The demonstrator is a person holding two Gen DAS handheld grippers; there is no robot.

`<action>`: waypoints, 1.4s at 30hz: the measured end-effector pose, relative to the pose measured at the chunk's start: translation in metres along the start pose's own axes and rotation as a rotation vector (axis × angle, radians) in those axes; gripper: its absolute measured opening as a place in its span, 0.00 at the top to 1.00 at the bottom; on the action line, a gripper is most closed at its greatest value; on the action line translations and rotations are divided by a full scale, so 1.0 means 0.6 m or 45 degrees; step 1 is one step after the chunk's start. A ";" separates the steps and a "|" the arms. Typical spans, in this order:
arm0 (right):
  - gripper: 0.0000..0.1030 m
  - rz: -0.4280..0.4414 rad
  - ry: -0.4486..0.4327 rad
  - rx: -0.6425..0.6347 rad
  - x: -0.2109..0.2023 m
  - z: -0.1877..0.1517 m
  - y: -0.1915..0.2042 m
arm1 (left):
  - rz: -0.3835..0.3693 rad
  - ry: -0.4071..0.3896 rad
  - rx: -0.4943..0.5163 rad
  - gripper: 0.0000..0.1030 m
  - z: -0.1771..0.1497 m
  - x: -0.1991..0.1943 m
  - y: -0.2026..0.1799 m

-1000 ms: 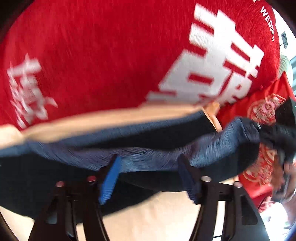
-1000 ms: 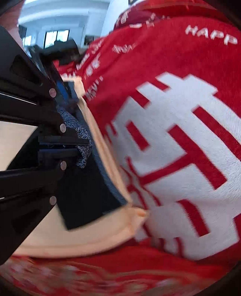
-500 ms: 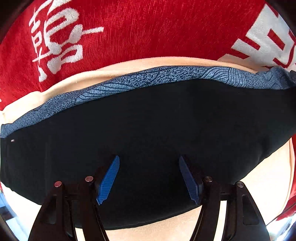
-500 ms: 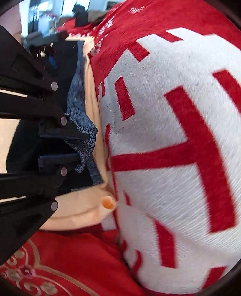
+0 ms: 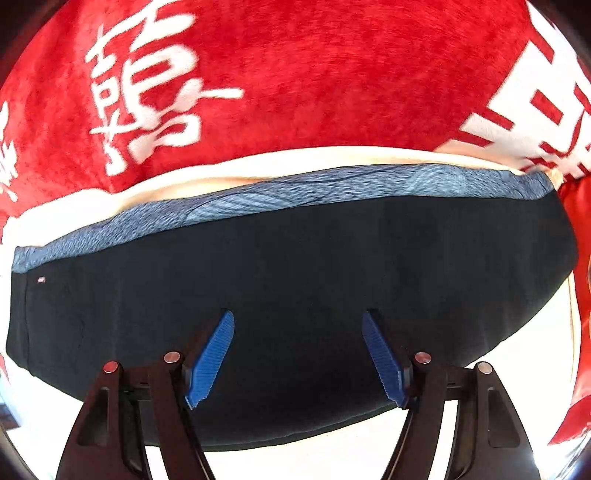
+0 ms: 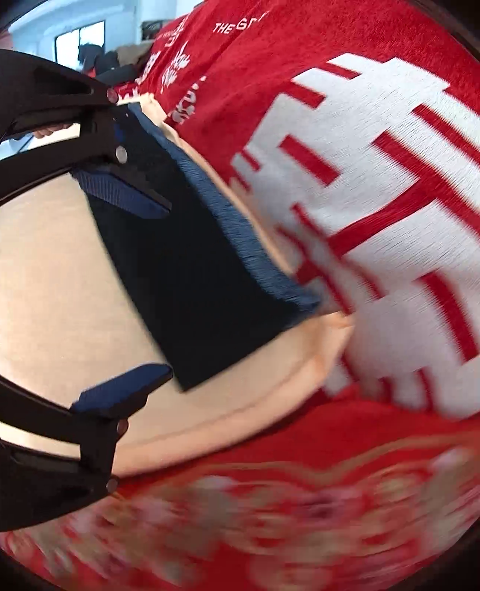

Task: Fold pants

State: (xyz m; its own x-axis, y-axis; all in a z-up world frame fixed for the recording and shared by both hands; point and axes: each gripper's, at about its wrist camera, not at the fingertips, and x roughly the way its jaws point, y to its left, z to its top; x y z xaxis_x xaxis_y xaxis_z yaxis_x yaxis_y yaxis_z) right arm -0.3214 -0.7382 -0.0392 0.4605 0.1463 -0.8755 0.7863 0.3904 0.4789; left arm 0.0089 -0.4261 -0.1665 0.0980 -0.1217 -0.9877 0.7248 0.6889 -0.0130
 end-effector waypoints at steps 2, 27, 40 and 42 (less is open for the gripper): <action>0.33 0.033 0.027 0.090 0.027 -0.021 -0.021 | 0.021 0.029 -0.012 0.29 -0.006 0.012 0.016; 0.86 0.097 -0.105 0.273 0.144 -0.011 -0.059 | 0.024 -0.010 0.019 0.17 0.045 0.042 -0.026; 0.58 -0.090 0.000 0.134 0.142 -0.055 -0.042 | -0.025 0.052 0.073 0.13 0.005 0.032 -0.051; 0.53 -0.236 -0.033 0.142 0.114 -0.066 -0.028 | -0.053 0.088 0.080 0.13 0.014 0.021 -0.042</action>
State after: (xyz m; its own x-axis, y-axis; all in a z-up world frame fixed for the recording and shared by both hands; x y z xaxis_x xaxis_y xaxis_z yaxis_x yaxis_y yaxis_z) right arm -0.3197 -0.6989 -0.1096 0.3134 0.0571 -0.9479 0.8985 0.3054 0.3155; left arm -0.0022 -0.4511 -0.1774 0.0212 -0.0980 -0.9950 0.7689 0.6377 -0.0465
